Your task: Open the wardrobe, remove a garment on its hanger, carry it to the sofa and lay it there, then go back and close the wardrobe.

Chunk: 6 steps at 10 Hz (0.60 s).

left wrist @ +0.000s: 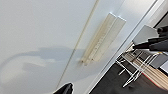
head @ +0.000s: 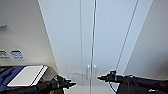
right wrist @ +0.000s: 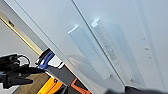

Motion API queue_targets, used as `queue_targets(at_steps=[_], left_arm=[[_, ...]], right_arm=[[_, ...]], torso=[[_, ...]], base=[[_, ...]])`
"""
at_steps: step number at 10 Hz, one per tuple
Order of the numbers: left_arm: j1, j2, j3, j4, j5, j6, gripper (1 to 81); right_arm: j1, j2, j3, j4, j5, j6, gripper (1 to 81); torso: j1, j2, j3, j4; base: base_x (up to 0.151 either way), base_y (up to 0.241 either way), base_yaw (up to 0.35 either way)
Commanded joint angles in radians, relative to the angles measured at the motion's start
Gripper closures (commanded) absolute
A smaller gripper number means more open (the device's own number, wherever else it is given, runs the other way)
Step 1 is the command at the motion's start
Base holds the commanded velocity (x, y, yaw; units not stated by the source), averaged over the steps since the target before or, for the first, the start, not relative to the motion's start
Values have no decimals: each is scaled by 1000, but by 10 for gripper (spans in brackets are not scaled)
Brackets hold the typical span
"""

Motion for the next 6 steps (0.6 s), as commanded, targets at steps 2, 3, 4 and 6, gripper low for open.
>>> queue_targets(at_steps=[2,3,4,6], left_arm=[[-171,33,-53,-27,17,-3,10],[-179,54,-74,-29,17,-3,10],[-183,68,-90,-29,17,-3,10],[-197,105,-102,-27,37,-3,10]], right_arm=[[191,68,-77,20,-28,5,10],[200,99,-106,20,-32,5,10],[207,116,-123,18,-44,5,10],[214,145,-156,15,-47,13,10]], torso=[[0,0,0,0],[0,0,0,0],[0,0,0,0],[0,0,0,0]], base=[[0,0,0],[0,0,0],[0,0,0],[0,0,0]])
